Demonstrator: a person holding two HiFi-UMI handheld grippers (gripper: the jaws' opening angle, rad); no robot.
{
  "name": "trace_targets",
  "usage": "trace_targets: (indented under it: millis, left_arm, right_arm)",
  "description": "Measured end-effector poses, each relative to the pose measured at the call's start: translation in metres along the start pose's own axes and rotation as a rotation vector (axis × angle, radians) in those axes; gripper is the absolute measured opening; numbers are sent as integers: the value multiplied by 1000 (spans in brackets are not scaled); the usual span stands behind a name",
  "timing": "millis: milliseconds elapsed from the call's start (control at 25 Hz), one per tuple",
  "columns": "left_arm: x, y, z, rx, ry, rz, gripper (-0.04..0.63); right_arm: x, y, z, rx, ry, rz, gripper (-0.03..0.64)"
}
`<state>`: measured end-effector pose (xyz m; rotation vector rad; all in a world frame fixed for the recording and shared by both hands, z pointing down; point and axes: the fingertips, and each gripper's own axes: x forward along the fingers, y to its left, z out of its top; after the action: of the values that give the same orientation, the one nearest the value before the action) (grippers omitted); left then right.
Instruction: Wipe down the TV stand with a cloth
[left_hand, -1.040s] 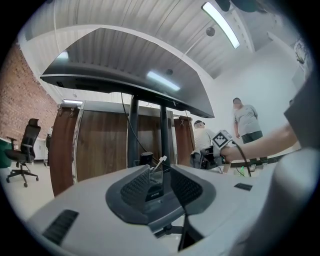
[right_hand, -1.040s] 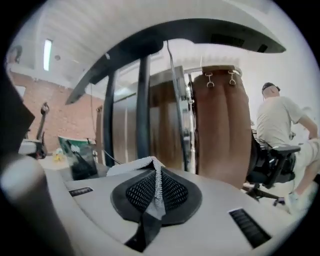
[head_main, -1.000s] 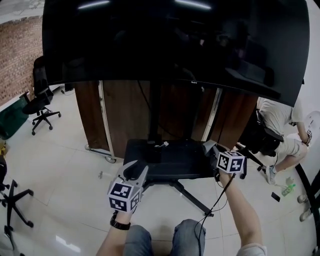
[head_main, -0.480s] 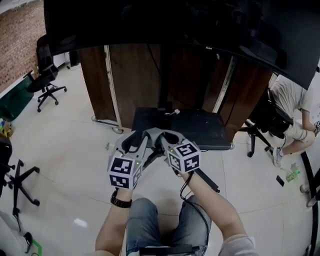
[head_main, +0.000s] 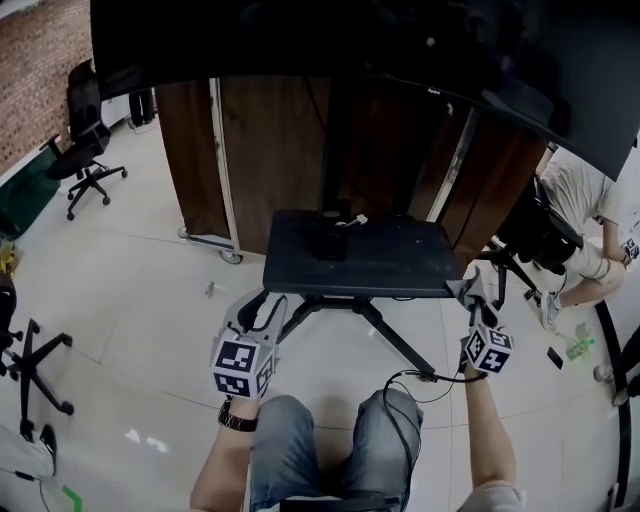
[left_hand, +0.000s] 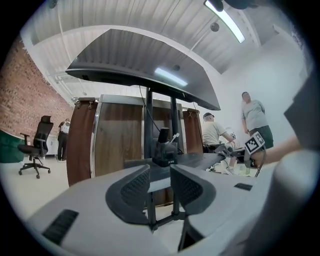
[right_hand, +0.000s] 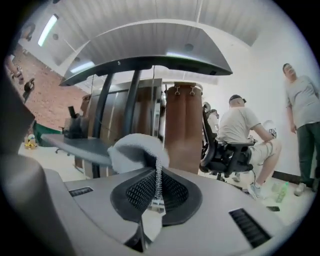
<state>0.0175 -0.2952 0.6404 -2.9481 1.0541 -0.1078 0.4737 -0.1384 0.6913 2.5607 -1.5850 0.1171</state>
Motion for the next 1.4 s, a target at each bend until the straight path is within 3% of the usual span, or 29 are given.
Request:
trace_targets:
  millis: [80,200,400,520,640,880,1000,1080,1200,1400]
  left_arm:
    - [-4,3,-22,-28,12,-3,155]
    - [-3,2,-57,-51,50,-23,155]
    - [5,4,-93,-39,62,-46,155]
    - [4,12,-112,-33,53,-32,155]
    - [-4,18,-136,-38,58,-2,155]
    - [-30,29,-183,-74,125,54,155]
    - [-36,33,-199,-91,148,63,155]
    - [-33,31,-204,-97,160,53,155]
    - [-21,20,-197,-83,158,15,155]
    - [6,0,-194,-70,143,-42,155]
  right_arm:
    - [-7,39,-55,-34,63,94,8]
    - [7,138,-118,-47,117,294,8]
    - [79,290,-140,-38,80,510,8]
    - [131,353,-131,-66,3,562,8]
    - [184,382,-149,-84,-6,543,8]
    - [222,403,-296,-143,299,502,8]
    - [203,409,-356,-113,416,534,8]
    - [189,408,-373,-66,449,570,8]
    - [194,363,-337,16,350,529,8]
    - [233,244,-209,8,43,306,8]
